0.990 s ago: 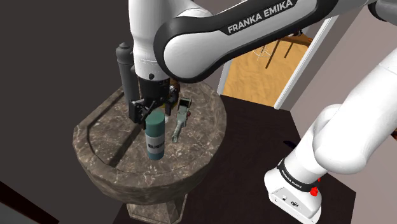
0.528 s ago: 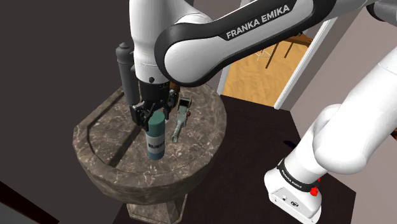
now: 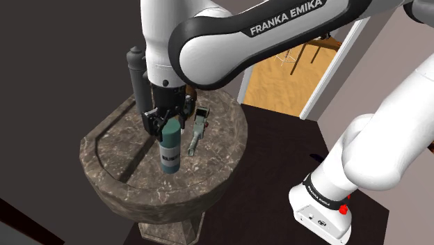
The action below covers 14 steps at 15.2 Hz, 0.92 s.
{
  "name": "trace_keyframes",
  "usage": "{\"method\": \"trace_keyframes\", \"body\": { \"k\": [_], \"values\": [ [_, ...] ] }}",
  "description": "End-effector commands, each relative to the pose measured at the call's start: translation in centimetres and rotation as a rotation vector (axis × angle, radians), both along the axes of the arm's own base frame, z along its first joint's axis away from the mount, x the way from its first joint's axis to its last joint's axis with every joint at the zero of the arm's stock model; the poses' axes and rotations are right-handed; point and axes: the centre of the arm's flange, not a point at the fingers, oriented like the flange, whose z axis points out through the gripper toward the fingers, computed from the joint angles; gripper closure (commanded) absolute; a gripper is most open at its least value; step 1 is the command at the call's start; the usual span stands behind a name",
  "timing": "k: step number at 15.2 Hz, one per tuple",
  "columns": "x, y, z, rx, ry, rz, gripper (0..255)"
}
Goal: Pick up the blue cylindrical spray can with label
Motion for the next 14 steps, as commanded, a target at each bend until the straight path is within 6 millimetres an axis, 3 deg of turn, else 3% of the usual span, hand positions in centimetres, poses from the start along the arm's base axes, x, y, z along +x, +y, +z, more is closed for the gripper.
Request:
{"method": "trace_keyframes", "body": {
  "k": [1, 12, 14],
  "values": [
    [0.0, 0.0, 1.1, 0.0, 0.0, 0.0, 255],
    [0.0, 0.0, 6.9, 0.0, 0.0, 0.0, 255],
    [0.0, 0.0, 7.0, 0.0, 0.0, 0.0, 255]
  ]
}}
